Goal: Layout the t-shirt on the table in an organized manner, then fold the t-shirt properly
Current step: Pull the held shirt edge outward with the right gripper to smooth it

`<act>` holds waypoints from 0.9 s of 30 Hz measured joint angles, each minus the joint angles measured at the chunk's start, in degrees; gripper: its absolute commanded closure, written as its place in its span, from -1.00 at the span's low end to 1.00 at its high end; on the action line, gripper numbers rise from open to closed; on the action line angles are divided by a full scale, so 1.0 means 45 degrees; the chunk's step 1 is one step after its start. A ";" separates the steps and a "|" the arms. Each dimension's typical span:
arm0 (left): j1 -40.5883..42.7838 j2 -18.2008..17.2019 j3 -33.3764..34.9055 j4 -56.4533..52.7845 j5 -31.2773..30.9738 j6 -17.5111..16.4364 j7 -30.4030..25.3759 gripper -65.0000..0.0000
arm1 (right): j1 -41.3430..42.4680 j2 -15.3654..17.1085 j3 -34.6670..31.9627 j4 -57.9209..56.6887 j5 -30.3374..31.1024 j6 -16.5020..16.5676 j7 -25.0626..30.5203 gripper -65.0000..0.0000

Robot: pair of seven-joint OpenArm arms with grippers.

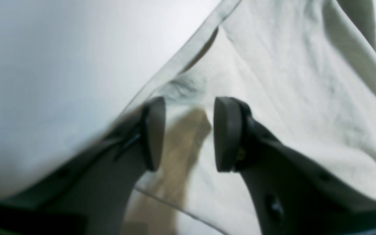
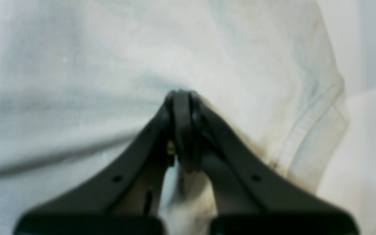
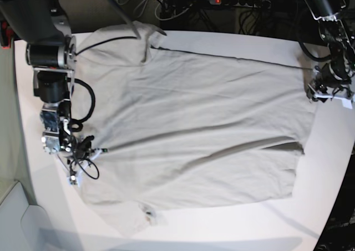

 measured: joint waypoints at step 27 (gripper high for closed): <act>0.1637 0.0476 -0.0058 0.2973 0.0413 0.0408 0.2040 0.20 | -0.0175 -0.0209 0.0015 0.0432 -0.0194 -0.0146 -0.0194 1.00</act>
